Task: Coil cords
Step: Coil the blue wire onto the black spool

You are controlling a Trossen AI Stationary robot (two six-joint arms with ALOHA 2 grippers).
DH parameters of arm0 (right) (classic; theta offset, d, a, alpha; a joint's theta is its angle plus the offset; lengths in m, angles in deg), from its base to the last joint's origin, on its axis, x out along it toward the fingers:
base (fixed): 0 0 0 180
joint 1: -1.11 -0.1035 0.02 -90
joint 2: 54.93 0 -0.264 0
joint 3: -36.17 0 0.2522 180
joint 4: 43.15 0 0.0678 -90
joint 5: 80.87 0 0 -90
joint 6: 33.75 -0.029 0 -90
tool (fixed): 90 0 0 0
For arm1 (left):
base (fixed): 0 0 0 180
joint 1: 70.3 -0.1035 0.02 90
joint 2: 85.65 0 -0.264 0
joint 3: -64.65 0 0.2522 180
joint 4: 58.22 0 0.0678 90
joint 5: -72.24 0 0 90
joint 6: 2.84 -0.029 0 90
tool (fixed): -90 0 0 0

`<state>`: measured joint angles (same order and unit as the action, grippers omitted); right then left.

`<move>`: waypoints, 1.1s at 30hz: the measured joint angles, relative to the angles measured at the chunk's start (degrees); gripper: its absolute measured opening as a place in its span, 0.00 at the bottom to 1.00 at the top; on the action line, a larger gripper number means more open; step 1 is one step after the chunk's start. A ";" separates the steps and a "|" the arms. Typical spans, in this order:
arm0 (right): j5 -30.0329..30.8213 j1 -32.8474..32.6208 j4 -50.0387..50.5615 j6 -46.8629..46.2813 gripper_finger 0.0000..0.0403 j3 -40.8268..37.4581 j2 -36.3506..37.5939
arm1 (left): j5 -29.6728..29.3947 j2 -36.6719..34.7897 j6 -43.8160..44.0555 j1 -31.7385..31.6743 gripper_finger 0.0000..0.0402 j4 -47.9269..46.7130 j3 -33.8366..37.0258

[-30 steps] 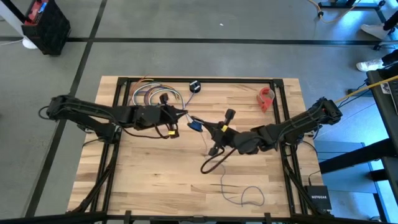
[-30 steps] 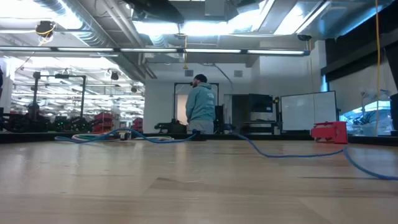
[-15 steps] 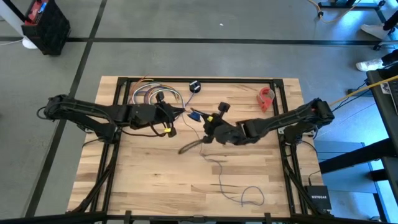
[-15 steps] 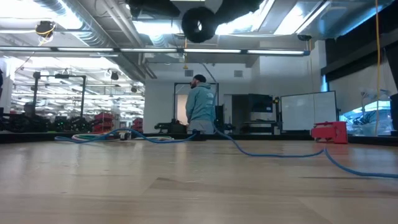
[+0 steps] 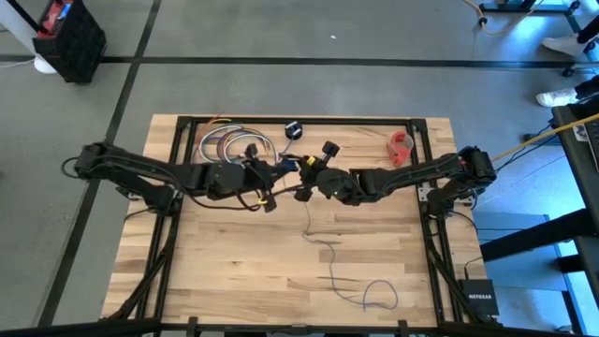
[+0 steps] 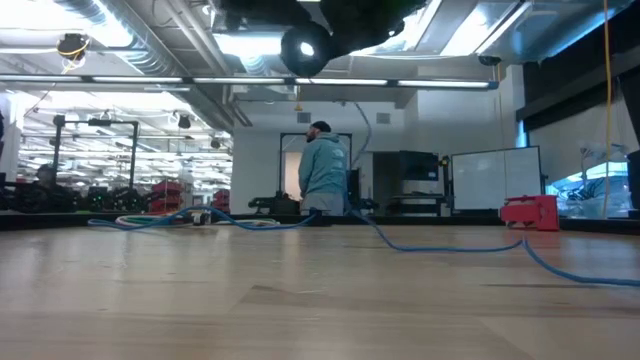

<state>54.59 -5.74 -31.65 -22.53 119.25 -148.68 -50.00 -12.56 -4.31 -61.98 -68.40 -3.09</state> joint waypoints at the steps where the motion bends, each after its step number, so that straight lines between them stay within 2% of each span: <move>1: -0.02 -0.02 -0.01 0.00 0.01 -0.02 -0.01 | 0.19 0.57 -0.44 -0.02 0.03 1.07 0.00; 6: -1.17 -0.15 -1.54 -0.23 0.01 0.02 0.00 | 1.16 2.41 -3.14 0.14 0.05 6.73 0.02; 16: -2.08 -0.24 -7.88 2.74 0.01 0.17 0.15 | 3.24 6.48 -4.97 0.51 0.05 6.26 0.12; 25: -2.02 -0.24 -10.62 4.23 0.01 0.20 2.84 | 2.97 6.66 -7.78 1.88 0.06 6.33 0.13; 28: -1.98 -0.24 -10.77 4.46 0.01 0.20 3.44 | 2.91 6.66 -7.68 1.82 0.12 5.99 0.13; 33: -1.65 -0.26 -10.79 5.55 0.01 0.20 3.70 | 2.84 6.52 -6.66 1.94 0.29 4.58 0.13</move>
<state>52.94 -6.01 -42.44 -16.98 119.45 -144.97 -47.17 -6.04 -10.97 -60.05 -63.82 -2.96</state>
